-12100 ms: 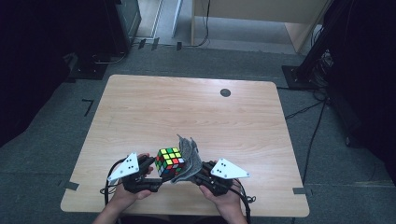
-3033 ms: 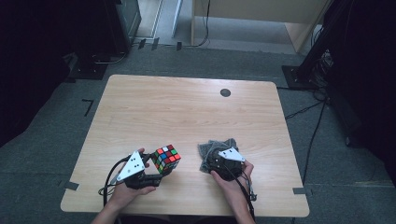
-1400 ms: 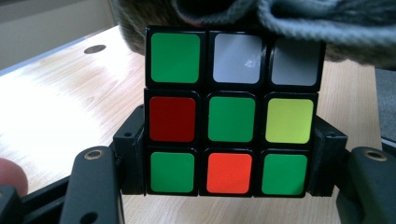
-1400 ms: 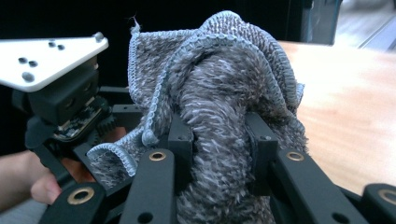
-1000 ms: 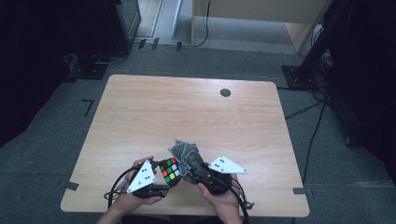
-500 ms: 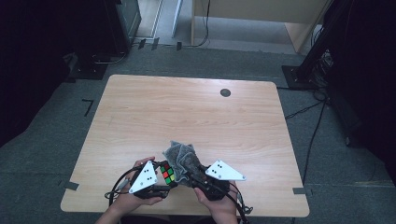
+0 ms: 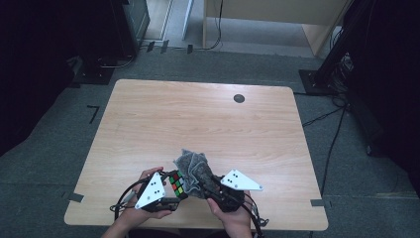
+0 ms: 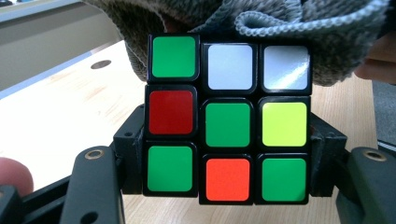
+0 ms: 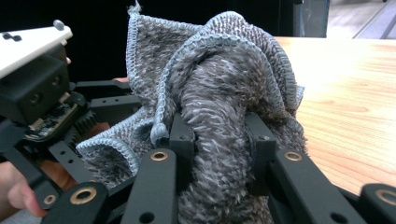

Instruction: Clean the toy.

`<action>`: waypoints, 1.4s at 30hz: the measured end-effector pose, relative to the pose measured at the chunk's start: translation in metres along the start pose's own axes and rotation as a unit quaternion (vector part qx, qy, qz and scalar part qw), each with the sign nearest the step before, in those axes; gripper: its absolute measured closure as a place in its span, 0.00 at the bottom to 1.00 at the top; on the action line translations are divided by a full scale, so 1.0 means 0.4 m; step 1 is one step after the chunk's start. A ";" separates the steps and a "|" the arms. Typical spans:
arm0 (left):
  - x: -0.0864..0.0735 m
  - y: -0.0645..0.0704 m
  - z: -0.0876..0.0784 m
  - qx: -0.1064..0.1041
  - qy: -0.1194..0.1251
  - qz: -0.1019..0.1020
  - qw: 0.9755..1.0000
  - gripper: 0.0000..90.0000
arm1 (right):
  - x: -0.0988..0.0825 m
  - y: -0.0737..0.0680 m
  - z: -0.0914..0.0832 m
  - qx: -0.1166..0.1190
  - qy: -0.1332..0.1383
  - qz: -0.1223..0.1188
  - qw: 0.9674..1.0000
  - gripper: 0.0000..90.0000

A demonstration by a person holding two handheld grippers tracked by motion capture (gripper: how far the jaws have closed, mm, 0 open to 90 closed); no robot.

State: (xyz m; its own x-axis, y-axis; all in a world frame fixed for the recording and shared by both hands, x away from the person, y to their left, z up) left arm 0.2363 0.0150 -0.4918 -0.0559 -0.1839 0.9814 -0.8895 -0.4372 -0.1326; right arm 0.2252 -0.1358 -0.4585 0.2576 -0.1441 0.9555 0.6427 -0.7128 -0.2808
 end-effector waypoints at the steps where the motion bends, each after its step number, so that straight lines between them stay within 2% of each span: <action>1: -0.002 0.000 0.001 -0.002 -0.001 0.000 1.000 0.37 | -0.001 0.000 0.001 0.000 -0.004 0.000 1.000 0.79; 3: -0.004 0.001 0.004 -0.010 -0.004 -0.005 1.000 0.37 | 0.002 0.001 0.000 -0.003 -0.006 -0.003 1.000 0.78; 6: -0.016 0.017 0.014 -0.016 -0.025 0.024 0.999 0.37 | 0.029 -0.002 -0.011 0.002 0.020 0.005 1.000 0.77; 9: -0.016 0.039 0.023 -0.031 -0.027 0.032 0.999 0.37 | 0.051 -0.013 -0.019 0.005 0.042 0.004 0.999 0.78; 10: -0.011 0.044 0.024 -0.033 -0.023 0.031 0.999 0.37 | 0.047 -0.020 -0.016 0.009 0.035 -0.001 0.999 0.78; 11: -0.004 0.047 0.026 -0.033 -0.020 0.028 0.999 0.37 | 0.033 -0.028 -0.008 0.013 0.017 -0.011 1.000 0.78; 12: -0.008 0.049 0.029 -0.031 -0.029 0.035 0.998 0.37 | 0.014 -0.038 0.004 0.019 0.004 -0.015 1.000 0.79; 13: -0.014 0.049 0.030 -0.028 -0.035 0.042 0.998 0.37 | 0.003 -0.045 0.008 0.028 0.004 -0.007 1.000 0.79; 14: -0.018 0.048 0.030 -0.027 -0.034 0.040 0.998 0.37 | -0.002 -0.048 0.011 0.023 -0.002 -0.013 1.000 0.79; 15: -0.018 0.045 0.028 -0.028 -0.030 0.034 0.999 0.37 | 0.000 -0.047 0.011 0.021 -0.010 -0.021 1.000 0.79; 16: -0.013 0.041 0.026 -0.026 -0.025 0.029 0.999 0.37 | 0.009 -0.045 0.006 0.019 -0.003 -0.024 1.000 0.79; 18: -0.004 0.031 0.021 -0.025 -0.015 0.019 0.999 0.37 | 0.036 -0.031 -0.010 0.006 0.028 -0.007 1.000 0.79; 20: -0.001 0.022 0.014 -0.021 -0.010 0.014 1.000 0.37 | 0.049 -0.012 -0.022 -0.011 0.039 -0.005 0.999 0.79; 22: 0.002 0.015 0.009 -0.018 -0.004 0.007 1.000 0.37 | 0.048 0.002 -0.027 -0.015 0.037 -0.004 0.999 0.79; 24: 0.017 0.009 0.001 -0.019 0.019 -0.013 1.000 0.37 | 0.038 0.001 -0.022 -0.006 0.031 0.002 1.000 0.79; 25: 0.027 0.005 -0.006 -0.019 0.031 -0.023 0.999 0.37 | 0.026 -0.006 -0.014 0.003 0.018 -0.004 1.000 0.79; 27: 0.036 -0.007 -0.016 -0.013 0.043 -0.033 0.998 0.37 | 0.010 -0.005 -0.003 -0.014 0.010 -0.039 0.999 0.79; 29: 0.036 -0.020 -0.021 -0.007 0.047 -0.044 0.998 0.37 | 0.000 0.015 -0.001 -0.038 -0.010 -0.046 0.998 0.79; 30: 0.033 -0.024 -0.020 -0.003 0.040 -0.043 0.998 0.37 | 0.001 0.025 -0.004 -0.050 -0.009 -0.042 0.998 0.79; 32: 0.024 -0.021 -0.013 0.007 0.019 -0.018 1.000 0.37 | 0.018 0.014 -0.016 -0.040 0.015 -0.028 0.999 0.79; 34: 0.022 -0.011 -0.008 0.003 0.016 -0.009 1.000 0.37 | 0.037 -0.027 -0.020 -0.006 0.037 -0.043 0.998 0.79; 35: 0.025 -0.006 -0.006 0.002 0.020 -0.007 1.000 0.37 | 0.040 -0.051 -0.018 0.013 0.040 -0.055 0.998 0.79; 36: 0.027 -0.003 -0.005 0.006 0.020 -0.005 1.000 0.37 | 0.037 -0.067 -0.012 0.018 0.033 -0.074 0.997 0.79; 37: 0.027 -0.004 -0.006 0.009 0.019 -0.003 1.000 0.37 | 0.035 -0.071 -0.010 0.014 0.039 -0.088 0.995 0.79; 38: 0.024 -0.006 -0.007 0.010 0.016 -0.001 1.000 0.37 | 0.035 -0.064 -0.009 0.011 0.039 -0.090 0.995 0.79; 39: 0.023 -0.007 -0.009 0.009 0.020 -0.005 1.000 0.37 | 0.031 -0.049 -0.009 0.003 0.031 -0.082 0.996 0.79; 41: 0.031 -0.009 -0.014 0.004 0.034 -0.017 0.999 0.37 | 0.010 0.001 -0.004 -0.044 -0.011 -0.080 0.996 0.79; 42: 0.034 -0.010 -0.014 0.003 0.034 -0.016 0.999 0.37 | 0.002 0.021 -0.006 -0.049 -0.013 -0.061 0.997 0.79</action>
Point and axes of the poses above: each handheld gripper's, and its own axes: z roughly forward along the jaws, x roughly out of its top, y roughly to its right, the point moved 6 cm from there along z, roughly forward along the jaws, and after that the axes turned 12 degrees about y, right-handed, at the moved point
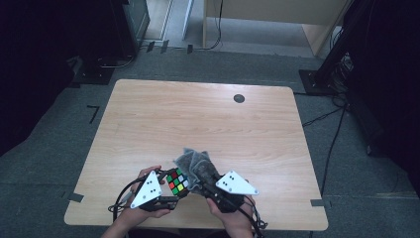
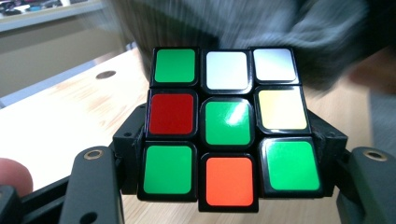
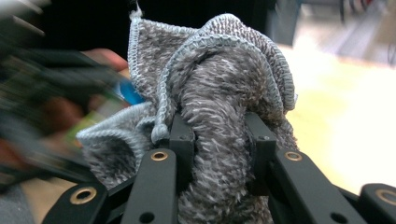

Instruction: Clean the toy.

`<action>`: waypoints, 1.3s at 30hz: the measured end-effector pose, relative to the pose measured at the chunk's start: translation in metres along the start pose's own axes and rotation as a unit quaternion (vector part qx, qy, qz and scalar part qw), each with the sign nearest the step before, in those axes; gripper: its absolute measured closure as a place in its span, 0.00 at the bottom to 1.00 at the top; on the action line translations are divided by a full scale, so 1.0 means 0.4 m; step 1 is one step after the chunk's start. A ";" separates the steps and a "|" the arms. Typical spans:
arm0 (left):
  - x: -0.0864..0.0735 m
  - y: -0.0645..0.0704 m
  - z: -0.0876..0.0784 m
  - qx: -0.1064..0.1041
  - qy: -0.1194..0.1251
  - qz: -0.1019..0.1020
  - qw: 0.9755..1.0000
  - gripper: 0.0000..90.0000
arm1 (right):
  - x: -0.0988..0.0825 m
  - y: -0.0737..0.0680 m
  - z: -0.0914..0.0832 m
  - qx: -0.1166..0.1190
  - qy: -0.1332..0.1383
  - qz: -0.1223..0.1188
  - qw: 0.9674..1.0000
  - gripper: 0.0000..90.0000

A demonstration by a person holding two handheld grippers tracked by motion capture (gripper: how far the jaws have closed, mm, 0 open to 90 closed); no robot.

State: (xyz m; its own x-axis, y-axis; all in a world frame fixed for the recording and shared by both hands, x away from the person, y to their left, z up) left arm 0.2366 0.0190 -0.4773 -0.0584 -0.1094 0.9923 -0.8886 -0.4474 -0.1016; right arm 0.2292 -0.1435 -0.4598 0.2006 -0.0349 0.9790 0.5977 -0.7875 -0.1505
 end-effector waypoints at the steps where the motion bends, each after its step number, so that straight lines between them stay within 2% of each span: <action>1: -0.001 0.000 0.001 -0.001 -0.003 0.002 1.000 0.37 | 0.000 0.010 -0.005 0.002 0.012 0.028 1.000 0.79; 2: -0.003 0.001 0.002 -0.001 -0.004 0.003 1.000 0.37 | 0.008 0.009 -0.011 0.011 0.028 0.046 0.999 0.79; 3: -0.004 0.002 0.003 -0.003 -0.004 0.000 1.000 0.37 | 0.022 -0.004 -0.016 0.026 0.044 0.047 0.998 0.79; 5: 0.000 0.002 0.001 -0.009 0.007 -0.013 1.000 0.37 | 0.041 -0.037 -0.019 0.047 0.064 0.029 0.996 0.79; 6: 0.006 0.000 -0.002 -0.013 0.014 -0.023 1.000 0.37 | 0.038 -0.048 -0.015 0.052 0.060 0.028 0.996 0.79; 8: 0.007 -0.007 -0.008 -0.008 0.015 -0.021 1.000 0.37 | 0.019 -0.041 -0.005 0.043 0.054 0.041 0.997 0.79; 10: 0.009 -0.020 -0.016 -0.006 0.028 -0.039 0.999 0.37 | -0.016 -0.001 0.008 0.002 0.005 0.023 1.000 0.79; 11: 0.011 -0.026 -0.020 -0.005 0.034 -0.047 0.998 0.37 | -0.024 0.020 0.006 -0.013 0.000 0.035 0.999 0.79; 13: 0.010 -0.033 -0.022 0.000 0.032 -0.045 0.998 0.37 | -0.010 0.041 -0.008 -0.012 0.028 0.081 0.996 0.79; 14: 0.008 -0.033 -0.021 0.000 0.027 -0.041 0.999 0.37 | 0.008 0.036 -0.016 -0.005 0.050 0.082 0.995 0.79; 16: 0.004 -0.025 -0.015 -0.005 0.020 -0.033 0.999 0.37 | 0.040 0.001 -0.025 0.029 0.080 0.068 0.994 0.78; 17: 0.006 -0.020 -0.013 -0.009 0.024 -0.035 0.999 0.37 | 0.046 -0.019 -0.024 0.048 0.083 0.057 0.994 0.78; 18: 0.013 -0.017 -0.013 -0.011 0.033 -0.042 0.998 0.37 | 0.042 -0.037 -0.018 0.058 0.073 0.044 0.995 0.78; 19: 0.015 -0.018 -0.014 -0.005 0.031 -0.041 0.999 0.37 | 0.029 -0.045 -0.009 0.057 0.056 0.032 0.996 0.78; 20: 0.015 -0.022 -0.017 -0.002 0.032 -0.041 0.999 0.37 | 0.017 -0.040 -0.003 0.050 0.058 0.037 0.996 0.79; 22: 0.025 -0.039 -0.031 0.001 0.059 -0.071 0.996 0.37 | -0.016 -0.001 0.008 0.017 0.018 0.050 0.998 0.79; 23: 0.034 -0.050 -0.038 0.006 0.074 -0.086 0.994 0.37 | -0.029 0.022 0.007 -0.001 0.013 0.059 0.998 0.79; 24: 0.042 -0.060 -0.044 0.010 0.086 -0.097 0.991 0.37 | -0.036 0.038 0.004 -0.004 0.019 0.087 0.996 0.79; 25: 0.048 -0.068 -0.049 0.010 0.097 -0.111 0.989 0.37 | -0.036 0.045 0.002 0.006 0.028 0.113 0.993 0.79; 26: 0.052 -0.073 -0.053 0.007 0.106 -0.125 0.986 0.37 | -0.033 0.041 0.002 0.019 0.035 0.123 0.992 0.79; 27: 0.053 -0.075 -0.054 0.005 0.113 -0.137 0.984 0.37 | -0.028 0.026 0.004 0.036 0.043 0.121 0.991 0.79; 29: 0.051 -0.075 -0.052 -0.001 0.118 -0.151 0.981 0.37 | -0.026 -0.019 0.014 0.076 0.046 0.104 0.991 0.79; 31: 0.053 -0.071 -0.050 -0.007 0.128 -0.165 0.978 0.37 | -0.034 -0.058 0.024 0.089 0.041 0.090 0.991 0.79; 32: 0.054 -0.071 -0.051 -0.009 0.129 -0.165 0.978 0.37 | -0.040 -0.073 0.028 0.097 0.037 0.089 0.991 0.80; 35: 0.055 -0.069 -0.053 -0.008 0.121 -0.156 0.980 0.37 | -0.067 -0.094 0.039 0.120 0.002 0.057 0.991 0.80; 36: 0.055 -0.069 -0.052 -0.007 0.121 -0.155 0.980 0.37 | -0.071 -0.094 0.042 0.121 -0.005 0.049 0.991 0.80; 37: 0.055 -0.068 -0.051 -0.007 0.121 -0.155 0.980 0.37 | -0.070 -0.089 0.042 0.110 -0.003 0.045 0.993 0.80; 39: 0.051 -0.063 -0.048 -0.011 0.112 -0.149 0.982 0.37 | -0.050 -0.066 0.033 0.083 0.017 0.055 0.995 0.80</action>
Point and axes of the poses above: each handheld gripper's, and its own axes: z roughly forward along the jaws, x roughly out of its top, y roughly to its right, the point moved 6 cm from there along z, roughly forward along the jaws, and after that the axes turned 12 degrees about y, right-handed, at the moved point
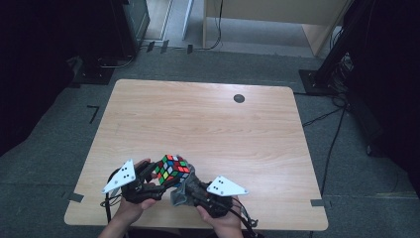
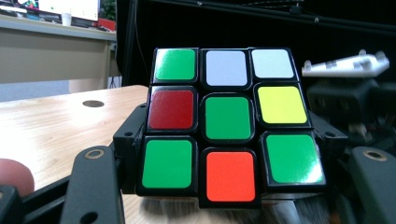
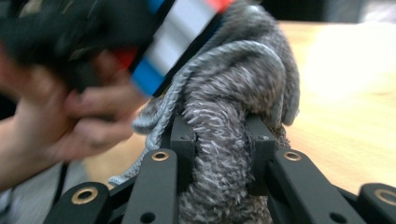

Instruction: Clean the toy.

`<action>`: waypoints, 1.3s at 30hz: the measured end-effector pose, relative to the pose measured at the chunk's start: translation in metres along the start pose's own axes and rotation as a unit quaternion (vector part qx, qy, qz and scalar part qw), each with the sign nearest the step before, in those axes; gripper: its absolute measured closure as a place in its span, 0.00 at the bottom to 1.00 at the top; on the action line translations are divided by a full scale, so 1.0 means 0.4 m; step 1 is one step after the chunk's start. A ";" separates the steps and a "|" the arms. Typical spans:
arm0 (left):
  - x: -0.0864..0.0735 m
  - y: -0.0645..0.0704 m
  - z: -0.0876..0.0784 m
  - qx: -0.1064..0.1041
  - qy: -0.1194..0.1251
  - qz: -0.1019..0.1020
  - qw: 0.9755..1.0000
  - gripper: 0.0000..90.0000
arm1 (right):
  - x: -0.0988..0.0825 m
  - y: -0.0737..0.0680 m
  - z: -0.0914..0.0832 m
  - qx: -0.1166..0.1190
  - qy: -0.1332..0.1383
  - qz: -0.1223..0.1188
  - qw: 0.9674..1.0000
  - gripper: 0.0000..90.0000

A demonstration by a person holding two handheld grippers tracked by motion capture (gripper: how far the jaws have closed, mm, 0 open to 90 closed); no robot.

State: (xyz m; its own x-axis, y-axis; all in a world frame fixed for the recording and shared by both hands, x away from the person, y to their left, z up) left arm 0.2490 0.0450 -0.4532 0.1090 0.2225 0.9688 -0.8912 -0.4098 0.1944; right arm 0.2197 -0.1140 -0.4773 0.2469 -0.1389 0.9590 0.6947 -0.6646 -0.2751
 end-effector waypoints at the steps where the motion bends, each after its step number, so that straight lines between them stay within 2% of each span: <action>1: 0.000 0.000 0.000 0.000 0.000 0.000 1.000 0.37 | 0.016 0.012 -0.010 -0.011 0.018 0.007 1.000 0.80; 2: -0.006 0.005 0.005 -0.006 -0.003 -0.004 1.000 0.37 | 0.029 0.020 -0.019 -0.018 0.032 0.016 0.999 0.80; 4: -0.006 0.010 0.010 -0.008 0.000 -0.009 1.000 0.37 | 0.032 0.021 -0.023 -0.012 0.032 0.015 0.999 0.80; 7: -0.004 0.012 0.011 -0.007 -0.001 -0.006 1.000 0.37 | -0.007 0.003 -0.001 0.021 -0.016 0.015 1.000 0.80; 9: -0.004 0.011 0.011 -0.006 -0.001 -0.004 1.000 0.37 | -0.022 -0.009 0.008 0.021 -0.031 -0.006 0.999 0.80; 11: 0.000 0.009 0.007 -0.008 0.005 -0.007 1.000 0.37 | -0.008 -0.006 0.002 0.016 -0.021 -0.004 1.000 0.80; 14: -0.008 0.010 0.009 -0.011 0.000 -0.007 1.000 0.37 | 0.032 0.017 -0.020 -0.002 0.022 0.019 1.000 0.81; 15: -0.010 0.012 0.011 -0.009 -0.001 -0.006 1.000 0.37 | 0.037 0.020 -0.024 -0.005 0.026 0.022 0.999 0.81; 17: -0.010 0.014 0.013 -0.008 -0.002 -0.005 1.000 0.37 | 0.024 0.018 -0.017 -0.001 0.012 0.022 1.000 0.81; 19: -0.008 0.011 0.011 -0.003 -0.004 0.001 1.000 0.37 | -0.003 0.008 -0.003 0.019 -0.014 0.031 0.999 0.80; 20: -0.006 0.009 0.010 0.000 -0.006 0.003 1.000 0.37 | -0.015 0.001 0.005 0.030 -0.031 0.028 0.999 0.80; 22: -0.001 0.002 0.005 0.005 -0.003 0.001 1.000 0.37 | -0.017 -0.004 0.007 0.026 -0.035 0.014 0.999 0.80; 24: 0.002 -0.006 0.002 0.013 -0.001 -0.006 1.000 0.37 | 0.000 0.005 -0.001 0.032 -0.023 0.030 0.999 0.80; 26: -0.001 -0.010 0.003 0.015 -0.003 -0.015 1.000 0.37 | 0.022 0.022 -0.014 0.025 0.001 0.048 0.999 0.80; 27: -0.004 -0.008 0.006 0.014 -0.003 -0.017 1.000 0.37 | 0.026 0.026 -0.016 0.024 0.003 0.052 0.998 0.80; 31: -0.009 -0.005 0.010 0.015 -0.008 -0.010 1.000 0.37 | -0.015 -0.001 0.007 0.040 -0.036 0.055 0.997 0.80; 35: -0.006 -0.009 0.006 0.014 -0.002 -0.019 1.000 0.37 | -0.025 -0.020 0.017 0.052 -0.038 0.067 0.996 0.80; 39: -0.013 -0.004 0.012 0.017 -0.010 -0.011 1.000 0.37 | -0.032 -0.027 0.019 0.058 -0.041 0.081 0.994 0.81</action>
Point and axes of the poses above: each handheld gripper's, and its own axes: z roughly forward along the jaws, x roughly out of its top, y roughly to its right, the point moved 6 cm from there along z, roughly forward along the jaws, and after that the axes turned 12 degrees about y, right-handed, at the moved point
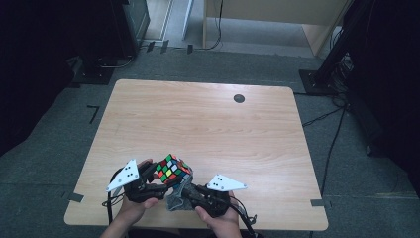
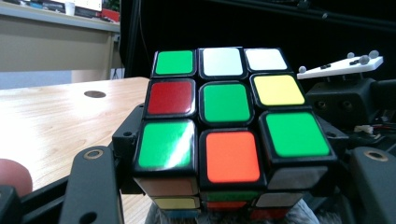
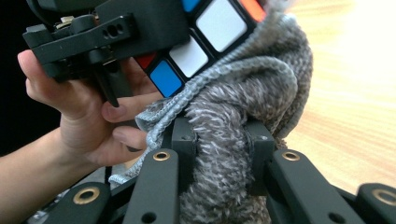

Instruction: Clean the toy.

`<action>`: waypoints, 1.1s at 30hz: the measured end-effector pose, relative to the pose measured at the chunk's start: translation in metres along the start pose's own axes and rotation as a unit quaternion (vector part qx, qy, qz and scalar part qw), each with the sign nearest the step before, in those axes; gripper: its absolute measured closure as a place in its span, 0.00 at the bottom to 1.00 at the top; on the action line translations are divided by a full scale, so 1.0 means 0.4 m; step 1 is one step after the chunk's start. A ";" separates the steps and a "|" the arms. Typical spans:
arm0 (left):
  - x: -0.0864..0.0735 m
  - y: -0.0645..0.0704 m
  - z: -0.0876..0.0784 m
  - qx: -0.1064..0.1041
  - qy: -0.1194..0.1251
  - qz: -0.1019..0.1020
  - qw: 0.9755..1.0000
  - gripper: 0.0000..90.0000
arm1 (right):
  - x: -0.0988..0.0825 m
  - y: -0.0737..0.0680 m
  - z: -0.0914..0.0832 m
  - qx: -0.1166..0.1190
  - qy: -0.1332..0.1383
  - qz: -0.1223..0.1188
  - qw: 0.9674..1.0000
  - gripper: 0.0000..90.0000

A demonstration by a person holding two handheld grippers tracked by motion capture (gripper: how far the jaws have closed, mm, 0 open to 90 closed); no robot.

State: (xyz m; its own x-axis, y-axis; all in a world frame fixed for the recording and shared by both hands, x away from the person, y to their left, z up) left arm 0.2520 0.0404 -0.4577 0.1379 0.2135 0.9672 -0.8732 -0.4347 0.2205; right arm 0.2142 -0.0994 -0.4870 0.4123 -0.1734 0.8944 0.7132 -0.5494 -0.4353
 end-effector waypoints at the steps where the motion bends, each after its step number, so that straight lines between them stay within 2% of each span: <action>1: -0.001 0.000 0.001 0.001 -0.002 0.001 1.000 0.37 | -0.004 -0.002 0.002 0.004 -0.003 0.004 1.000 0.81; 3: -0.003 0.000 0.001 0.001 -0.004 -0.001 1.000 0.36 | -0.010 -0.008 0.007 0.011 -0.005 0.011 1.000 0.80; 8: -0.002 -0.001 0.004 0.001 -0.003 -0.005 1.000 0.35 | -0.008 -0.016 0.007 0.019 0.000 0.007 1.000 0.80; 13: -0.006 0.002 0.006 0.009 -0.009 0.007 1.000 0.34 | -0.012 -0.023 0.009 0.033 0.000 0.011 0.999 0.80; 15: 0.003 0.003 0.002 0.022 -0.009 0.039 0.999 0.36 | -0.014 -0.023 0.011 0.032 -0.007 -0.008 0.999 0.80; 17: 0.008 -0.004 -0.005 0.027 -0.013 0.046 0.999 0.36 | -0.015 -0.010 0.010 0.018 -0.022 -0.038 0.999 0.80; 18: 0.009 -0.011 -0.009 0.030 -0.015 0.045 0.998 0.37 | -0.014 0.003 0.007 0.003 -0.028 -0.048 0.998 0.80; 19: 0.008 -0.019 -0.012 0.038 -0.017 0.046 0.998 0.37 | -0.009 0.019 0.000 -0.017 -0.026 -0.055 0.998 0.80; 21: 0.001 -0.032 -0.015 0.051 -0.034 0.050 0.997 0.37 | 0.016 0.054 -0.023 -0.060 -0.007 -0.054 0.997 0.80; 22: -0.009 -0.035 -0.012 0.056 -0.052 0.064 0.995 0.37 | 0.034 0.067 -0.037 -0.082 0.008 -0.052 0.995 0.80; 23: -0.023 -0.034 -0.007 0.061 -0.076 0.086 0.992 0.37 | 0.053 0.072 -0.051 -0.093 0.025 -0.056 0.994 0.80; 24: -0.039 -0.030 0.001 0.065 -0.099 0.108 0.987 0.37 | 0.073 0.068 -0.062 -0.096 0.039 -0.065 0.993 0.80; 25: -0.039 -0.030 0.001 0.065 -0.099 0.108 0.987 0.37 | 0.092 0.057 -0.070 -0.096 0.051 -0.078 0.991 0.79; 26: -0.074 -0.013 0.019 0.065 -0.142 0.151 0.976 0.37 | 0.108 0.040 -0.076 -0.092 0.062 -0.095 0.989 0.79; 27: -0.090 -0.001 0.029 0.061 -0.157 0.167 0.971 0.37 | 0.122 0.020 -0.078 -0.085 0.070 -0.114 0.987 0.79; 30: -0.127 0.039 0.054 0.042 -0.186 0.202 0.961 0.37 | 0.134 -0.034 -0.071 -0.073 0.079 -0.159 0.981 0.78; 31: -0.134 0.050 0.060 0.036 -0.189 0.208 0.959 0.37 | 0.127 -0.049 -0.065 -0.067 0.074 -0.163 0.982 0.78; 33: -0.136 0.065 0.065 0.026 -0.188 0.213 0.959 0.37 | 0.104 -0.070 -0.047 -0.050 0.055 -0.167 0.983 0.78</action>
State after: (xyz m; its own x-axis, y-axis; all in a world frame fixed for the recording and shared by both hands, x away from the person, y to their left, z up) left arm 0.2338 -0.0053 -0.5012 -0.0584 -0.3188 0.9460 -0.8646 -0.4575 -0.2076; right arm 0.2006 -0.1067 -0.4356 0.0976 -0.0538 0.9938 0.7372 -0.6669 -0.1085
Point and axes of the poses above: each handheld gripper's, and its own axes: z roughly forward along the jaws, x roughly out of its top, y roughly to its right, the point moved 6 cm from there along z, roughly forward along the jaws, and after that the axes turned 12 degrees about y, right-handed, at the moved point
